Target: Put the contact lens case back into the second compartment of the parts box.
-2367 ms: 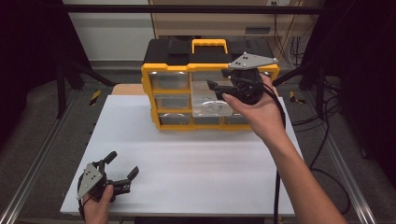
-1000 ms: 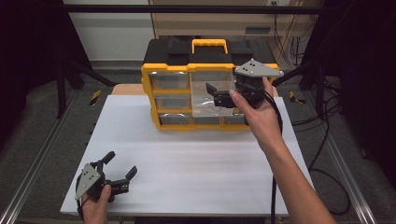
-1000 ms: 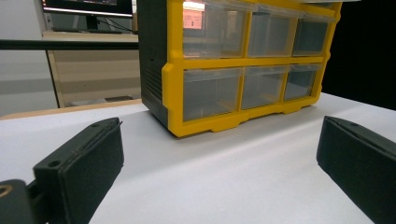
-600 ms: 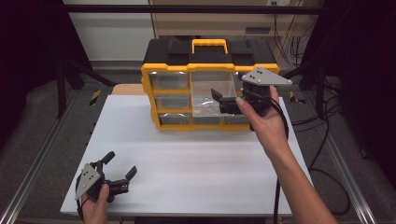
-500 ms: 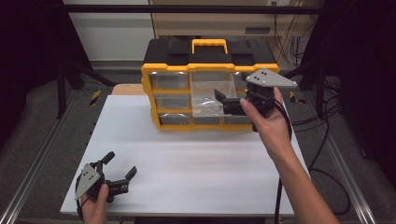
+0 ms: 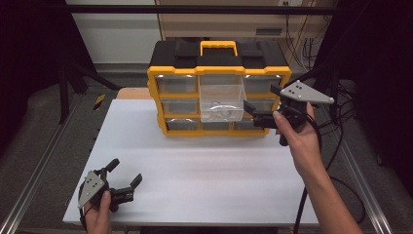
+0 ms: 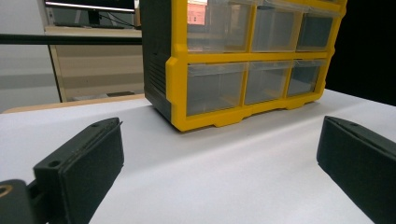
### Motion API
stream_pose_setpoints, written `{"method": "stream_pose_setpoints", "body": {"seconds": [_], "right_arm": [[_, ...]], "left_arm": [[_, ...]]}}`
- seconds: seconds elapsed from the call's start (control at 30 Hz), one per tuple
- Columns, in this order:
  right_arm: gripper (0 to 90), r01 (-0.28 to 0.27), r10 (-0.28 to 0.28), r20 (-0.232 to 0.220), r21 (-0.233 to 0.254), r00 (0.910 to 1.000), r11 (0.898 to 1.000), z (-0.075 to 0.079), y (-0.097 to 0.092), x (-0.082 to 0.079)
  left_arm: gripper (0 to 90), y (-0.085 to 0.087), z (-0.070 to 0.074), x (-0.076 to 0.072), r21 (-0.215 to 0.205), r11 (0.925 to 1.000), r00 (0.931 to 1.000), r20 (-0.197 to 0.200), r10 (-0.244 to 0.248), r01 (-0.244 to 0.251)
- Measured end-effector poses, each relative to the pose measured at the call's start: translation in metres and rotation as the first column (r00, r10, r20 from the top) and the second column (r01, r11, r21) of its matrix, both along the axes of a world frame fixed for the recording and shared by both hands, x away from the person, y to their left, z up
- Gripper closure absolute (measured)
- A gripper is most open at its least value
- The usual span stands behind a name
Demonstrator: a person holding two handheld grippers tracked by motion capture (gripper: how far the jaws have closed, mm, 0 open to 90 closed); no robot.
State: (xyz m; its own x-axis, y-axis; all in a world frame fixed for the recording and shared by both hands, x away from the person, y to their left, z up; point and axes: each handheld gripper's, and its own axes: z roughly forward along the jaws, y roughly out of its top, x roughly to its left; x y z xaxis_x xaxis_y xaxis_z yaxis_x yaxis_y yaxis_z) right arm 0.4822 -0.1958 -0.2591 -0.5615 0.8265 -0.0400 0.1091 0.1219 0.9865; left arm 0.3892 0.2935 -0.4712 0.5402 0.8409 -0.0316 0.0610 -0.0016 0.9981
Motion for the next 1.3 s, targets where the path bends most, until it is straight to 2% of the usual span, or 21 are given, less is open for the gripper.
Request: {"method": "stream_pose_setpoints", "body": {"seconds": [0.3, 0.6, 0.87, 1.03, 1.3], "right_arm": [[2.7, 0.015, -0.015, 0.014, 0.038, 0.9998, 0.999, -0.008, -0.033, -0.013], [4.8, 0.026, -0.027, 0.007, 0.084, 0.9996, 0.996, -0.03, -0.064, -0.023], [2.9, 0.023, -0.024, 0.003, 0.082, 0.9997, 0.996, -0.056, -0.082, -0.031], [2.2, 0.027, -0.027, -0.001, 0.06, 0.9996, 0.998, -0.072, -0.09, -0.035], [2.2, 0.051, -0.05, -0.017, 0.069, 0.9986, 0.996, -0.099, -0.101, -0.042]], "left_arm": [[0.6, 0.0, 0.0, 0.0, 0.005, 1.0, 1.0, -0.001, 0.003, -0.003], [0.6, 0.001, 0.0, 0.001, 0.002, 1.0, 1.0, -0.001, 0.008, -0.008], [0.6, 0.002, -0.001, 0.0, 0.005, 0.9999, 0.9999, -0.001, 0.012, -0.012], [0.5, 0.001, -0.001, 0.0, 0.008, 0.9999, 1.0, -0.003, 0.007, -0.007], [0.4, 0.0, -0.001, 0.0, 0.007, 1.0, 1.0, -0.005, 0.005, -0.005]]}}
